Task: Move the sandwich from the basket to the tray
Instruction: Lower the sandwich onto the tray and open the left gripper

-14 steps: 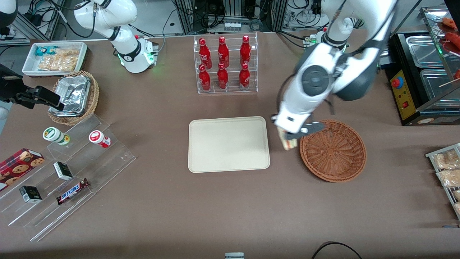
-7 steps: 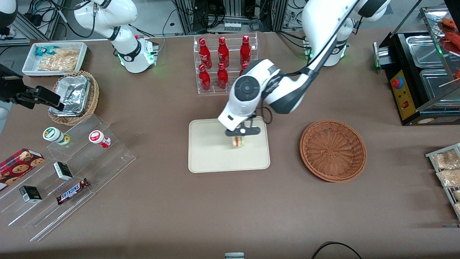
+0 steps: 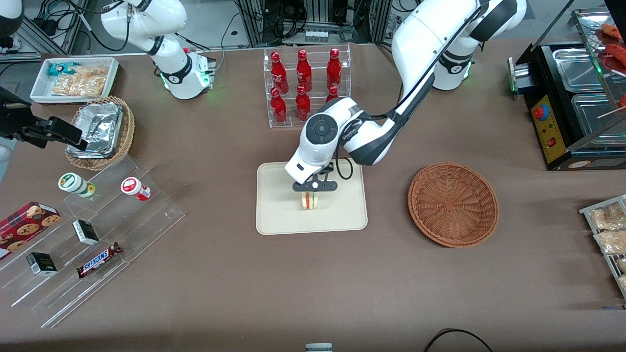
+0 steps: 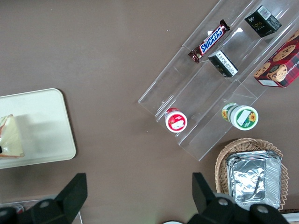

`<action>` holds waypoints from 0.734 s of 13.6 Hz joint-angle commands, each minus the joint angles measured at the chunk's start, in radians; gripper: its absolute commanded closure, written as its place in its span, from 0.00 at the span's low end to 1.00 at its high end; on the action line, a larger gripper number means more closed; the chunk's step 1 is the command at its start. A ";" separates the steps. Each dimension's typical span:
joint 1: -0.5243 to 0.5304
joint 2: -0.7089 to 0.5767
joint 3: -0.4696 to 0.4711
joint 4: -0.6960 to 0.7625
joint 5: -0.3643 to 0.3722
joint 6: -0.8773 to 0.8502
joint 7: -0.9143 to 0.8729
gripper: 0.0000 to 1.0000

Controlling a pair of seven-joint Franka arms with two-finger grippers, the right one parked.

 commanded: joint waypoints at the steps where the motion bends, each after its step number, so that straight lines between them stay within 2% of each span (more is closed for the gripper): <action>1: -0.015 0.040 0.006 0.031 0.040 0.054 -0.045 0.91; 4: -0.029 0.066 0.008 0.034 0.042 0.070 -0.045 0.84; 5: -0.029 0.067 0.008 0.031 0.052 0.070 -0.045 0.64; 7: -0.027 0.065 0.008 0.028 0.069 0.065 -0.046 0.17; 8: -0.027 0.054 0.009 0.028 0.072 0.056 -0.048 0.00; 10: -0.018 -0.002 0.009 0.029 0.069 -0.022 -0.081 0.00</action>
